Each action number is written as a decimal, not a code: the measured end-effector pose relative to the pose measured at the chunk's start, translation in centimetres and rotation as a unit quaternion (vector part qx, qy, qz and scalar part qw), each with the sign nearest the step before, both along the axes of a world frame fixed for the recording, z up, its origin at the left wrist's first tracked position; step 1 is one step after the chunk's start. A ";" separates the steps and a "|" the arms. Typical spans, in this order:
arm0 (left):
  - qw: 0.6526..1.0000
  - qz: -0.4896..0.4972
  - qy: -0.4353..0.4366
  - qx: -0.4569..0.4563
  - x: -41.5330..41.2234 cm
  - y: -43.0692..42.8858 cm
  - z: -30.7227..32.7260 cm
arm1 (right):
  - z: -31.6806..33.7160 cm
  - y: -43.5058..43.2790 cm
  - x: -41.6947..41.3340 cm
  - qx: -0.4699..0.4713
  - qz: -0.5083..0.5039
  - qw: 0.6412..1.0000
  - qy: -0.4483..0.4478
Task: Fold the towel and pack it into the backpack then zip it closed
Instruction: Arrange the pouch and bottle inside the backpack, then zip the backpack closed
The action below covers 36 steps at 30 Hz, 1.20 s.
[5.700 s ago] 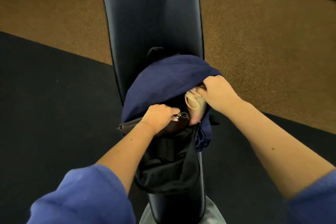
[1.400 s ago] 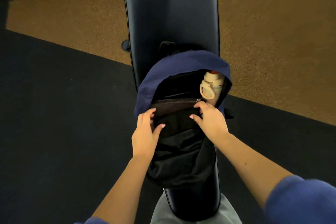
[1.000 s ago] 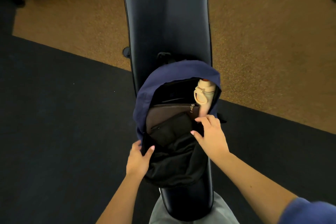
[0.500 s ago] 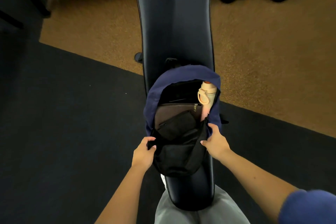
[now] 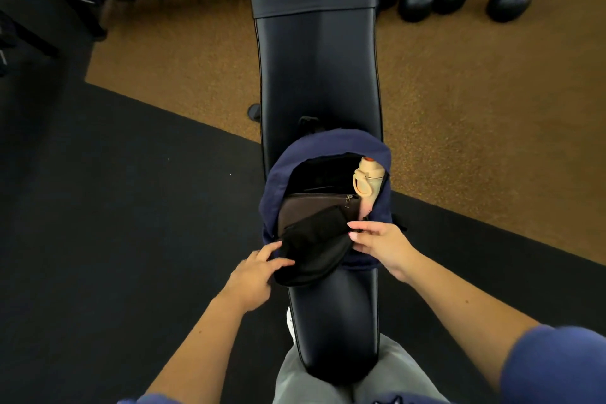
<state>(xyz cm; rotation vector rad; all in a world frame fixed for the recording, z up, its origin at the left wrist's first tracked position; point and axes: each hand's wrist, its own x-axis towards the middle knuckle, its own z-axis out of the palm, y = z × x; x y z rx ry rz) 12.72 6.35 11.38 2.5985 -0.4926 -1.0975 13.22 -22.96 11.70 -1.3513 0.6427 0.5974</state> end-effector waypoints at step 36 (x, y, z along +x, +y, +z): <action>0.939 0.184 -0.225 -0.181 20.2 -8.3 7.1 | 5.7 -3.9 10.2 -0.486 0.177 0.795 -0.317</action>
